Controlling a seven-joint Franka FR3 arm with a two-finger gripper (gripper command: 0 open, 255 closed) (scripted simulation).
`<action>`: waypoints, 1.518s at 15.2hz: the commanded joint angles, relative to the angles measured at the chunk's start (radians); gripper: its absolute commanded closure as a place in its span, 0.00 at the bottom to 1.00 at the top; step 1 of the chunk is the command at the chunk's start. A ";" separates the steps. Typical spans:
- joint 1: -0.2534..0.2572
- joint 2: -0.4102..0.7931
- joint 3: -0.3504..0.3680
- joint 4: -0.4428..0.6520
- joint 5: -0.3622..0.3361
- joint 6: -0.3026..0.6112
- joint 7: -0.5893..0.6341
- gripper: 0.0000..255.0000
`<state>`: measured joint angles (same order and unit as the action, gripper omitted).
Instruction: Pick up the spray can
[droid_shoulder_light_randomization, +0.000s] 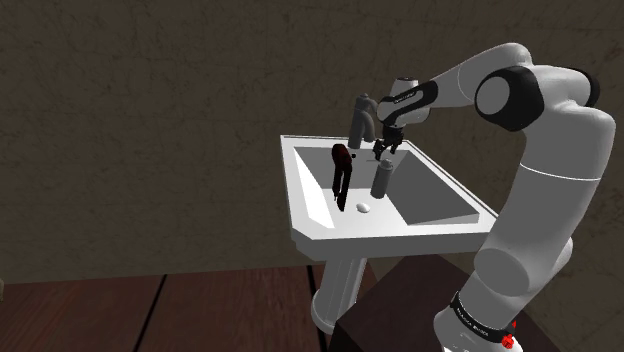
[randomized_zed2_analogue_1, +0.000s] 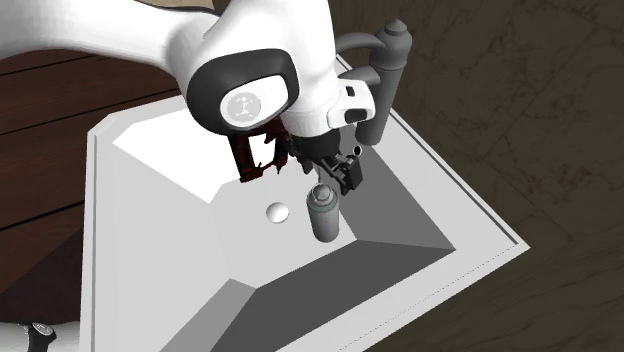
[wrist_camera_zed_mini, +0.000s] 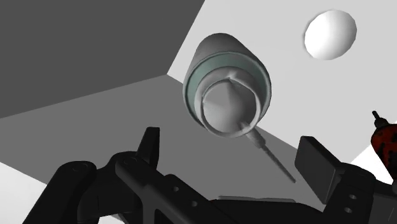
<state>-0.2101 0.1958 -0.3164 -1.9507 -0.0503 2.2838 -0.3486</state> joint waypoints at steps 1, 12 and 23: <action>-0.003 0.019 0.001 -0.002 0.006 0.021 -0.004 0.00; -0.007 0.050 0.003 -0.029 0.016 0.078 -0.007 1.00; -0.002 0.010 0.000 0.007 0.003 0.004 -0.003 1.00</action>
<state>-0.2115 0.2098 -0.3158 -1.9557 -0.0466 2.3018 -0.3496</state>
